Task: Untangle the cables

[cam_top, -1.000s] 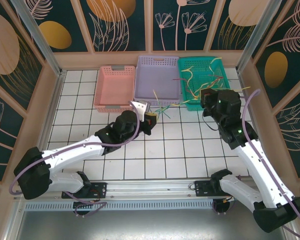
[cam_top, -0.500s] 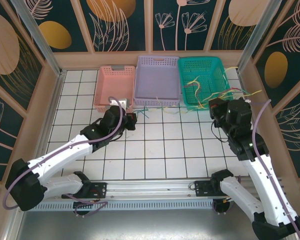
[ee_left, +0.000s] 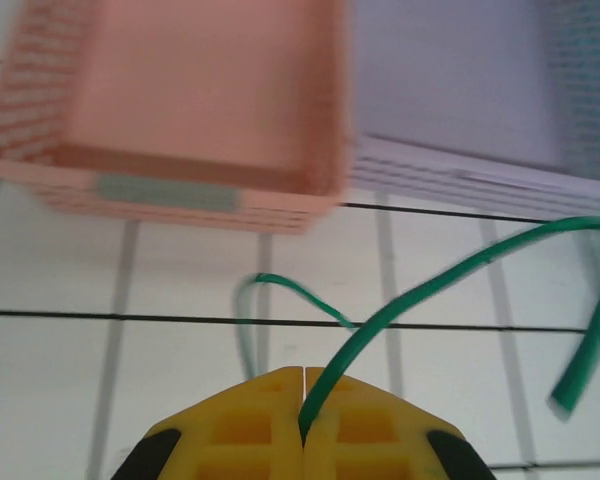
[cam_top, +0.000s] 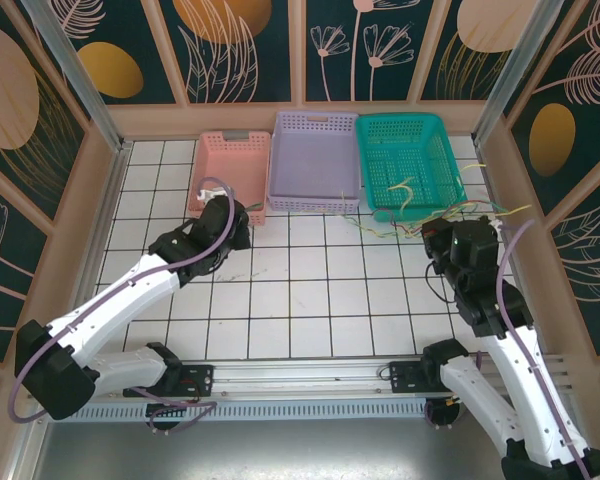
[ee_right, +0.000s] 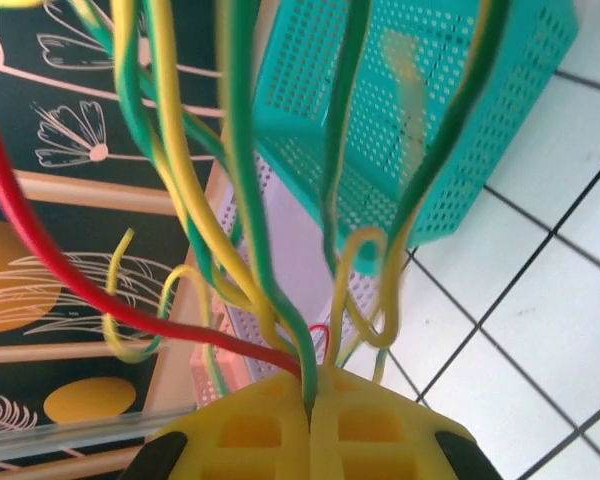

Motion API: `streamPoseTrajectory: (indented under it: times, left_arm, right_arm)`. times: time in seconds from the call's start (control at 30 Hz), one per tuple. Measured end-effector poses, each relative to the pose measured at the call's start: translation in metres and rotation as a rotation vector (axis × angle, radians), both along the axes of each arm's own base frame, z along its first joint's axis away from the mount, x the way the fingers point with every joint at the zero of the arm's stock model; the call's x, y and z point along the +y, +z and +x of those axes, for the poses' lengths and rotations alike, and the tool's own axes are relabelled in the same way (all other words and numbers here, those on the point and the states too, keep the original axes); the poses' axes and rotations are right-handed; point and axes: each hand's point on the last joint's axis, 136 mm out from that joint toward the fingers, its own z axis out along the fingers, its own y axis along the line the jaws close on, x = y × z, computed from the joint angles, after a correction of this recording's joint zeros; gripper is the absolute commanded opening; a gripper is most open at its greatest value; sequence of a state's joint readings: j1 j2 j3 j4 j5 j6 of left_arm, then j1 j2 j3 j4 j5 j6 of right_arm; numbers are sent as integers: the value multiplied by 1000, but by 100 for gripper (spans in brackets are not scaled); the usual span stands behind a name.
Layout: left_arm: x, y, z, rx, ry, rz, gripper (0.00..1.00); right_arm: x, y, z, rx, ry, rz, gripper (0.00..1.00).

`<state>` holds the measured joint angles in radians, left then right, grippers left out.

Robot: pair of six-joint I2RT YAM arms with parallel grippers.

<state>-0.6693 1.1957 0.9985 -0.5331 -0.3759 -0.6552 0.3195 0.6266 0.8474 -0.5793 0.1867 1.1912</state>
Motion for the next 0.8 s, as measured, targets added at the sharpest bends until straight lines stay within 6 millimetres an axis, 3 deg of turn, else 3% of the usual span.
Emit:
streamPoseTrajectory:
  times: [0.13, 0.33, 0.47, 0.67, 0.7, 0.8]
  left_arm:
    - [17, -11, -5, 43, 35, 93, 0]
    - [20, 0, -2, 33, 40, 127, 0]
    - [7, 10, 0, 19, -7, 75, 0]
    - [-30, 20, -1, 17, -149, -70, 0]
    - [-40, 24, -1, 14, -185, -107, 0]
    - [-68, 31, -1, 16, -288, -203, 0]
  right_arm:
    - [-4, -4, 3, 10, -13, -45, 0]
    - [-6, -35, -1, 65, -14, -58, 0]
    - [3, -57, -2, 105, 21, -29, 0]
    - [23, -113, -8, 250, 113, 15, 0]
    - [26, -126, -10, 279, 129, 21, 7]
    - [27, -164, -18, 374, 151, 46, 45]
